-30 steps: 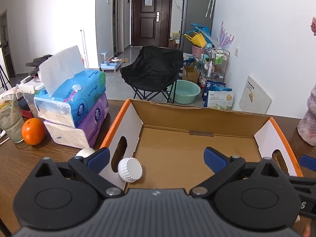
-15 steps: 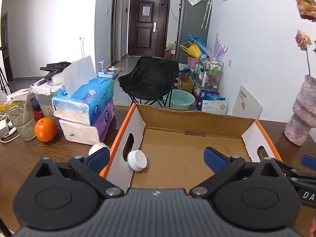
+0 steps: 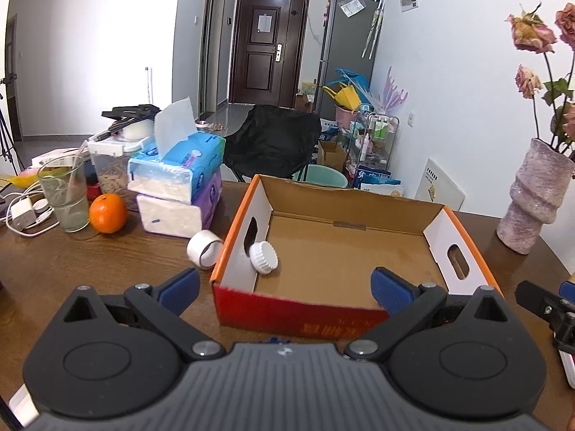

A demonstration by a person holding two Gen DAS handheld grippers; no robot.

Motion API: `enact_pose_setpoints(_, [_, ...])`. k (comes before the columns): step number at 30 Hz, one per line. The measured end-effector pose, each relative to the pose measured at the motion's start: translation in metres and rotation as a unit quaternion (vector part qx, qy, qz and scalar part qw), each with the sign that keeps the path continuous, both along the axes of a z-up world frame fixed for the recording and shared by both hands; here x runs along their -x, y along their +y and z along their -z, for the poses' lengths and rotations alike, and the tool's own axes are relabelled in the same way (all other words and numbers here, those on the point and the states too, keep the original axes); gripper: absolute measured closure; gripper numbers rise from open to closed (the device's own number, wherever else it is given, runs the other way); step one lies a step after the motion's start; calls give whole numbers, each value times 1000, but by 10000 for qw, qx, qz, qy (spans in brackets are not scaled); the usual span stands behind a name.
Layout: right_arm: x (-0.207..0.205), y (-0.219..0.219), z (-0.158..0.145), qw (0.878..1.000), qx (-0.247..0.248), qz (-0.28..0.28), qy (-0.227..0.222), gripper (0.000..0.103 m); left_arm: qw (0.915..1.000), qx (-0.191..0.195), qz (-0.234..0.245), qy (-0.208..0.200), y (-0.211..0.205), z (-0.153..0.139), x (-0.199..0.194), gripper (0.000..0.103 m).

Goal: Organize rigid objects
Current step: 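Withdraw both open tools from the box back over the table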

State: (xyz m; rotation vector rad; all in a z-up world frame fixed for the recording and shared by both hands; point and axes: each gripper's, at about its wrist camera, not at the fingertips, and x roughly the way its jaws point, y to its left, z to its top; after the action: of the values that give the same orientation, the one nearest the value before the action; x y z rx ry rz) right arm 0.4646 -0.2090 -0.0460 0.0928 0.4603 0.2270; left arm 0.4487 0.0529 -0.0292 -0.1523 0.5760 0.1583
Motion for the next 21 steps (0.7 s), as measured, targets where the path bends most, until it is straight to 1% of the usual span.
enact_pose_setpoints(13, [69, -9, 4, 9999, 69, -123, -94, 0, 10000, 7, 11, -76, 7, -6, 71, 0])
enact_pose_setpoints(21, [115, 3, 12, 9993, 273, -266, -62, 0, 10000, 0, 67, -65, 8, 0, 116, 0])
